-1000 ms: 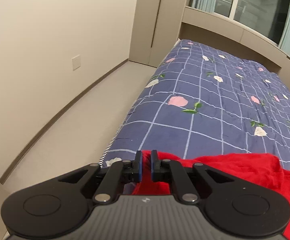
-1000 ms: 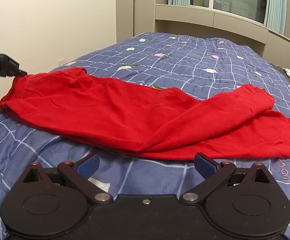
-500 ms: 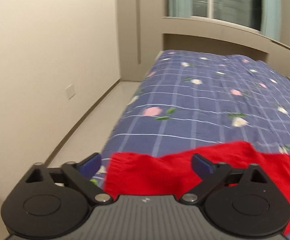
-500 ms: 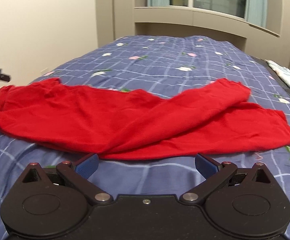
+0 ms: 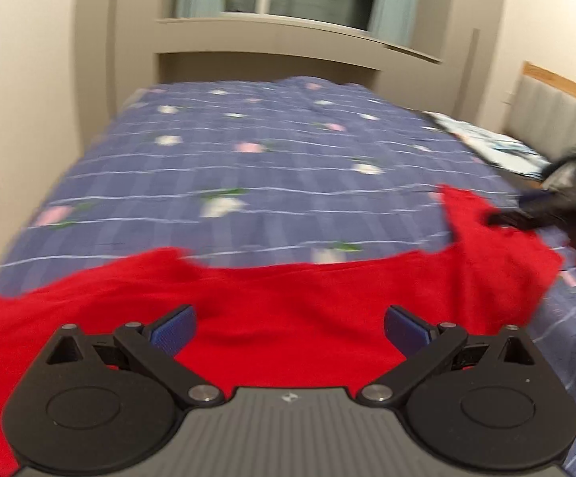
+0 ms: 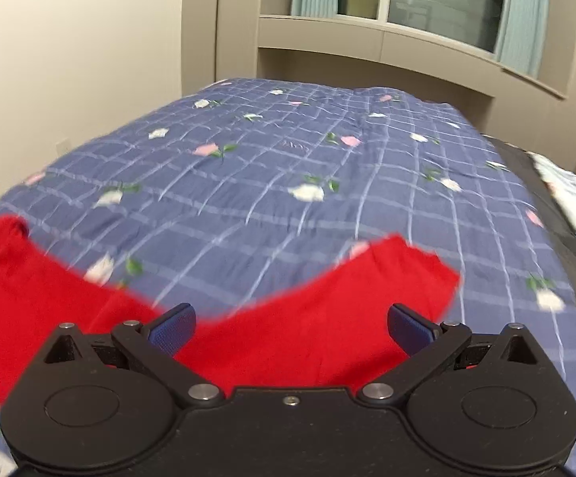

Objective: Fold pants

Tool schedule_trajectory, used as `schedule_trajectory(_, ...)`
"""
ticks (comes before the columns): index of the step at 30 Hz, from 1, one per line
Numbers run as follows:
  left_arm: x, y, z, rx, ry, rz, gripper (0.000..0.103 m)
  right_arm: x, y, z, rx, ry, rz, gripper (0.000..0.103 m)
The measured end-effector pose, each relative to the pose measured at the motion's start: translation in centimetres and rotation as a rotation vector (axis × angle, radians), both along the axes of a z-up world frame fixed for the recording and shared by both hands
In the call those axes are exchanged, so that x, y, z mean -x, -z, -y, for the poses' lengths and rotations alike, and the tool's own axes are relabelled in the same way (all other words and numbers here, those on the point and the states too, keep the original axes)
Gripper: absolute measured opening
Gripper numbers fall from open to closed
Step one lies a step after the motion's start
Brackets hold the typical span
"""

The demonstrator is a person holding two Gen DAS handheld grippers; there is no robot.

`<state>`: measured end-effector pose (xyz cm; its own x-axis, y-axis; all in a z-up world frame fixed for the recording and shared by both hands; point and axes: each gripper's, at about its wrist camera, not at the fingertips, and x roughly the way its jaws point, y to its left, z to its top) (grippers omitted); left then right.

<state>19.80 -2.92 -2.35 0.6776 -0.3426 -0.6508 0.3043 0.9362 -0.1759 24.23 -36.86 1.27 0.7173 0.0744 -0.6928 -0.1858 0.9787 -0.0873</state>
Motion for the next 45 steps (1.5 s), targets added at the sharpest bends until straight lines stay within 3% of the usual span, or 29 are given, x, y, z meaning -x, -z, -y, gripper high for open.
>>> schedule_trajectory(5, -2.1, 1.3, 5.8, 0.078, 0.105, -0.044, 0.102, -7.3, 1.1, 1.3, 0.044, 0.076, -0.070, 0.099)
schedule_trajectory(7, -2.8, 1.9, 7.5, 0.101, 0.135, -0.070, 0.102, -9.7, 2.1, 1.8, 0.050, 0.130, -0.112, 0.090)
schedule_trajectory(9, -3.1, 2.5, 8.5, 0.117, 0.163, -0.093, 0.094, -11.2, 3.1, 2.1, 0.041, 0.158, -0.133, 0.083)
schedule_trajectory(11, -3.4, 2.9, 9.6, 0.122, 0.198, -0.128, 0.076, -12.4, 4.1, 2.2, 0.045, 0.183, -0.159, 0.073)
schedule_trajectory(12, -3.4, 3.1, 10.0, 0.124, 0.211, -0.144, 0.070, -12.8, 4.5, 2.2, 0.058, 0.192, -0.167, 0.060)
schedule_trajectory(13, -3.4, 3.3, 10.4, 0.125, 0.225, -0.163, 0.055, -13.0, 5.0, 2.1, 0.080, 0.202, -0.175, 0.043)
schedule_trajectory(14, -3.5, 3.5, 10.7, 0.127, 0.237, -0.177, 0.044, -13.1, 5.4, 2.1, 0.098, 0.210, -0.185, 0.037)
schedule_trajectory(16, -3.5, 3.7, 11.0, 0.130, 0.260, -0.197, 0.032, -13.0, 5.7, 2.3, 0.092, 0.214, -0.186, 0.027)
schedule_trajectory(17, -3.4, 3.8, 11.3, 0.128, 0.271, -0.207, 0.018, -12.9, 5.6, 2.5, 0.075, 0.215, -0.183, 0.020)
schedule_trajectory(18, -3.5, 3.8, 11.6, 0.123, 0.281, -0.218, 0.012, -12.8, 5.4, 2.8, 0.057, 0.215, -0.178, 0.009)
schedule_trajectory(19, -3.5, 3.9, 11.9, 0.114, 0.293, -0.228, 0.007, -12.4, 5.0, 3.0, 0.035, 0.212, -0.170, 0.005)
schedule_trajectory(20, -3.5, 3.9, 12.1, 0.107, 0.296, -0.230, 0.001, -12.1, 4.6, 3.2, 0.025, 0.213, -0.159, 0.004)
schedule_trajectory(24, -2.6, 2.8, 12.7, 0.072, 0.295, -0.187, 0.000, -9.8, 1.9, 4.7, -0.034, 0.215, -0.078, 0.003)
schedule_trajectory(28, -1.3, 0.7, 13.4, 0.019, 0.297, -0.106, 0.000, -5.1, -2.2, 7.6, -0.126, 0.242, 0.054, 0.003)
schedule_trajectory(32, 0.7, -0.6, 15.1, -0.072, 0.328, -0.009, 0.000, 0.1, -4.0, 11.1, -0.196, 0.296, 0.126, 0.003)
schedule_trajectory(38, 3.2, 0.7, 17.9, -0.207, 0.397, 0.048, 0.000, 5.9, -1.1, 15.3, -0.273, 0.419, 0.070, 0.003)
schedule_trajectory(43, 4.3, 2.1, 19.0, -0.261, 0.410, 0.037, 0.000, 8.7, 2.4, 16.8, -0.347, 0.486, 0.003, 0.002)
schedule_trajectory(44, 4.3, 2.3, 19.0, -0.264, 0.408, 0.031, 0.000, 9.1, 2.8, 17.1, -0.369, 0.496, 0.000, 0.004)
schedule_trajectory(45, 4.4, 2.3, 19.1, -0.264, 0.407, 0.029, 0.000, 9.4, 3.1, 17.3, -0.386, 0.504, 0.001, 0.012)
